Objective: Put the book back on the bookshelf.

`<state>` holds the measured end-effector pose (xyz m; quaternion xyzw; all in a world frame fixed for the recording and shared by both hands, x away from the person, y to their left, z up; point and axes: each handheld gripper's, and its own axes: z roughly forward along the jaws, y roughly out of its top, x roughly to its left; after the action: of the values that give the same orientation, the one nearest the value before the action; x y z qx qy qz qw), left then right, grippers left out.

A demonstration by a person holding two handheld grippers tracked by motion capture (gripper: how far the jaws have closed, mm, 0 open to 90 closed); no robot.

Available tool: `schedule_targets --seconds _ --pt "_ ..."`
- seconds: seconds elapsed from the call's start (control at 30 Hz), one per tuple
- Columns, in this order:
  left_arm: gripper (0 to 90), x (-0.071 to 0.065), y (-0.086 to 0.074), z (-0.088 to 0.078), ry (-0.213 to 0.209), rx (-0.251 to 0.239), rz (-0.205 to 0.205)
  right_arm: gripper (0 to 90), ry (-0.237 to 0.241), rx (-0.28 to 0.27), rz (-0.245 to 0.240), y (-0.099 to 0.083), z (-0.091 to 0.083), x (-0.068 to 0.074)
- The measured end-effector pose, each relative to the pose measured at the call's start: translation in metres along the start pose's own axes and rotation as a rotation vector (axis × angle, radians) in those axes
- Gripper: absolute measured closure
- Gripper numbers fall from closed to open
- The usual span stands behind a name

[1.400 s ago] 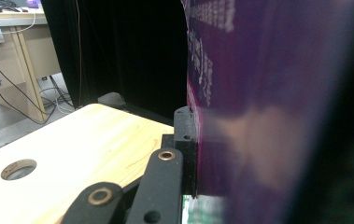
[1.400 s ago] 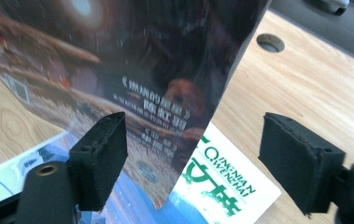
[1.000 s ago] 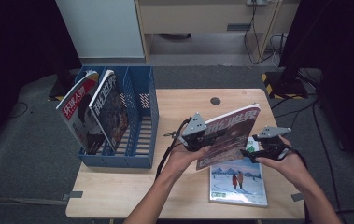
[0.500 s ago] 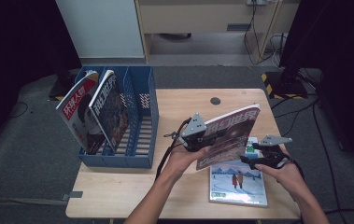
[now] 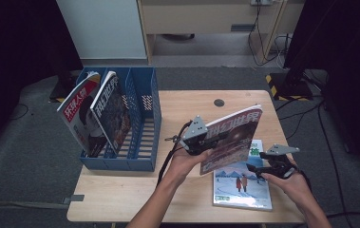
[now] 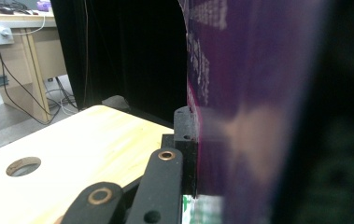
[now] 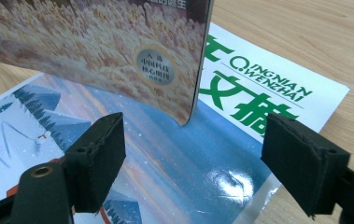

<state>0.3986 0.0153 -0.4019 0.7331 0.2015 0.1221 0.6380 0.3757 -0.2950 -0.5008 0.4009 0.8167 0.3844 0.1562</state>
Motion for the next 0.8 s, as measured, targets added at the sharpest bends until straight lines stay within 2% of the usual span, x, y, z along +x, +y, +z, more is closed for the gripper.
schedule_targets --seconds 0.3,0.4,0.47,0.8 --pt "84.0 0.006 0.017 -0.017 0.031 -0.041 -0.001 23.2 -0.025 -0.026 0.027 0.000 -0.003 -0.004" --pt "84.0 0.007 0.022 -0.022 0.048 -0.046 0.008 23.2 -0.029 -0.034 0.043 0.000 -0.004 -0.004" --pt "84.0 0.009 0.024 -0.026 0.054 -0.039 0.024 23.2 -0.030 -0.041 0.042 0.000 -0.005 -0.005" --pt "84.0 0.013 0.033 -0.047 0.092 -0.048 0.048 23.6 -0.045 -0.044 0.055 -0.001 -0.005 -0.006"
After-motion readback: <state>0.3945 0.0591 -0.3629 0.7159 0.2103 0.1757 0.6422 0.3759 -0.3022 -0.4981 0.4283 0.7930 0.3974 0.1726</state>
